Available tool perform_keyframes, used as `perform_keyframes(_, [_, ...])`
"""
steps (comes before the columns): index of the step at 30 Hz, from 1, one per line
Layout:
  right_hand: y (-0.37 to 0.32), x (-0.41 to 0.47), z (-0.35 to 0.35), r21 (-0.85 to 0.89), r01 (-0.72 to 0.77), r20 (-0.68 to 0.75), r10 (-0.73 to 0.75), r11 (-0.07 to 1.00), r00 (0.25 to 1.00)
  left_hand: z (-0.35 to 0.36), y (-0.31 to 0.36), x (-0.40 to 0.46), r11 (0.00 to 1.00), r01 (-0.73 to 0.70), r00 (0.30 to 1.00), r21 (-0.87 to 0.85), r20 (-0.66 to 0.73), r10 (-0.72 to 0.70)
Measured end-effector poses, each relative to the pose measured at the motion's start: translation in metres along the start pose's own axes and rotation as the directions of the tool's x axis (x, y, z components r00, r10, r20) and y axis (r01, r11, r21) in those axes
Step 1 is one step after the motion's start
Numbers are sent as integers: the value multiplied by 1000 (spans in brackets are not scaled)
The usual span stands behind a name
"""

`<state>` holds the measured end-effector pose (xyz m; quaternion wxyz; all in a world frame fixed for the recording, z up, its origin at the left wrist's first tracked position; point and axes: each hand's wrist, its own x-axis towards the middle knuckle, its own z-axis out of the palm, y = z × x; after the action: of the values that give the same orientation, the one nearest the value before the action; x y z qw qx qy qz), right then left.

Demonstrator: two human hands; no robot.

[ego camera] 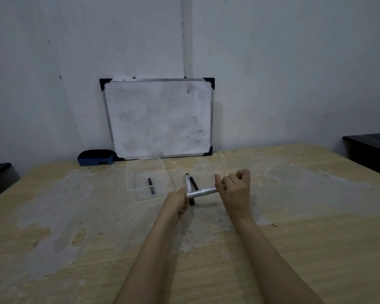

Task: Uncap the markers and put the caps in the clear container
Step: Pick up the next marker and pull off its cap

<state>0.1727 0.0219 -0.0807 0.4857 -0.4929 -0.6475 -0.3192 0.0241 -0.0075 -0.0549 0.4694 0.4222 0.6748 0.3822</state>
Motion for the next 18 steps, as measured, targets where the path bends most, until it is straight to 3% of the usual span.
perform_keyframes(3, [-2, 2, -4, 28, -6, 39, 5, 1000, 999, -3, 1, -3, 999, -29, 999, 13, -32, 30])
perform_keyframes(5, [-7, 0, -9, 89, -152, 160, 137, 984, 978, -3, -1, -1, 965, -206, 964, 165, -135, 229])
perform_keyframes(6, [-8, 0, -12, 115, -278, 254, 242, 954, 936, -3, -2, -2, 910, -311, 920, 274, -152, 360])
perform_keyframes(8, [-7, 1, -15, 114, -500, 505, 383, 859, 774, -1, -3, -11, 747, -483, 808, 458, -96, 581])
perform_keyframes(10, [0, 0, -12, 74, -621, 648, 436, 780, 625, 2, -4, -16, 608, -581, 706, 540, -37, 707])
perform_keyframes(12, [4, 0, -10, 63, -673, 708, 442, 737, 551, 2, -7, -14, 552, -618, 648, 560, -35, 761])
perform_keyframes(15, [4, -2, -8, 77, -674, 722, 425, 735, 546, 0, -10, -14, 563, -573, 652, 595, -85, 753])
perform_keyframes(18, [-2, -2, -12, 111, -635, 662, 420, 764, 621, 1, -9, -15, 604, -472, 722, 642, -111, 683])
